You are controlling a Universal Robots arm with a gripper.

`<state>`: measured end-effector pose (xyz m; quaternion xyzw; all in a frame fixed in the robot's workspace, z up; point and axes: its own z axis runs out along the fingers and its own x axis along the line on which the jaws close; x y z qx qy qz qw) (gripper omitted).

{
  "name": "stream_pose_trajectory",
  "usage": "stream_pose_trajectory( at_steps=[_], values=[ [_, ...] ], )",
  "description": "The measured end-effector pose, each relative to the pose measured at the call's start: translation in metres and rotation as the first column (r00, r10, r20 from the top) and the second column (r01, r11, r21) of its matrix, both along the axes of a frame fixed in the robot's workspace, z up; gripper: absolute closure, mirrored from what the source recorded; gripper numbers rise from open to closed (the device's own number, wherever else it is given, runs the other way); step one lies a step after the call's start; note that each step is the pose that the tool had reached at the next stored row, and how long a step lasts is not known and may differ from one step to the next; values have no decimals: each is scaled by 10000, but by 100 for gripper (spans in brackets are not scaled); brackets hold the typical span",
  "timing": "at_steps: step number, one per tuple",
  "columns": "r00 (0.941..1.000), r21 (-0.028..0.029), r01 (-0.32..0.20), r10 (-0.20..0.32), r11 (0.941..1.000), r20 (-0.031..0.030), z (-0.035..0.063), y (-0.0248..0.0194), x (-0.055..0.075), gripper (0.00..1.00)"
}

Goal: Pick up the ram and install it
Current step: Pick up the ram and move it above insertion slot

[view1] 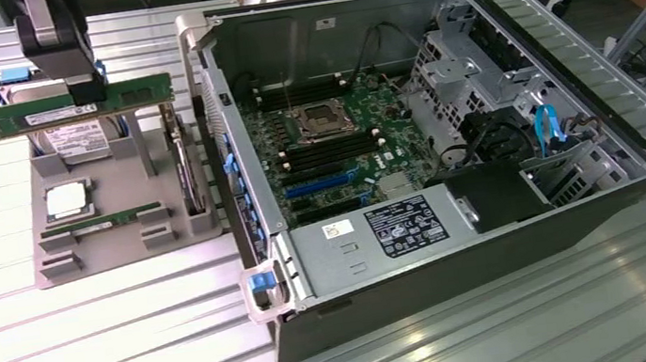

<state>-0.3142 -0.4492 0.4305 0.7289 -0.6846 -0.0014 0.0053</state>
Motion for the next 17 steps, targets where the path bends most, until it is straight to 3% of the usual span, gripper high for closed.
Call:
stream_pose_trajectory(
  at_steps=[4,17],
  values=[
    [10000,-3,0,0,10000,-66,0,0,151,87],
    [9998,-5,0,0,10000,-201,0,0,453,87]
  ],
)
